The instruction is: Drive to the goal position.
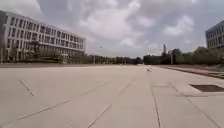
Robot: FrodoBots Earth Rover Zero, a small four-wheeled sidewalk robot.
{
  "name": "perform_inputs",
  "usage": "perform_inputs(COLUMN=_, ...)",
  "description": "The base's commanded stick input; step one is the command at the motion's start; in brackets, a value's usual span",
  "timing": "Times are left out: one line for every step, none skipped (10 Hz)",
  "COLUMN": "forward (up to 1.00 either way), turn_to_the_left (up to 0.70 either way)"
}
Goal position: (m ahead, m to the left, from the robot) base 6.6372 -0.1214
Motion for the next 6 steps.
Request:
perform_inputs(forward=0.5, turn_to_the_left=-0.02)
perform_inputs(forward=0.5, turn_to_the_left=-0.02)
perform_inputs(forward=0.5, turn_to_the_left=-0.02)
perform_inputs(forward=0.5, turn_to_the_left=-0.02)
perform_inputs(forward=0.5, turn_to_the_left=-0.02)
perform_inputs(forward=0.5, turn_to_the_left=-0.02)
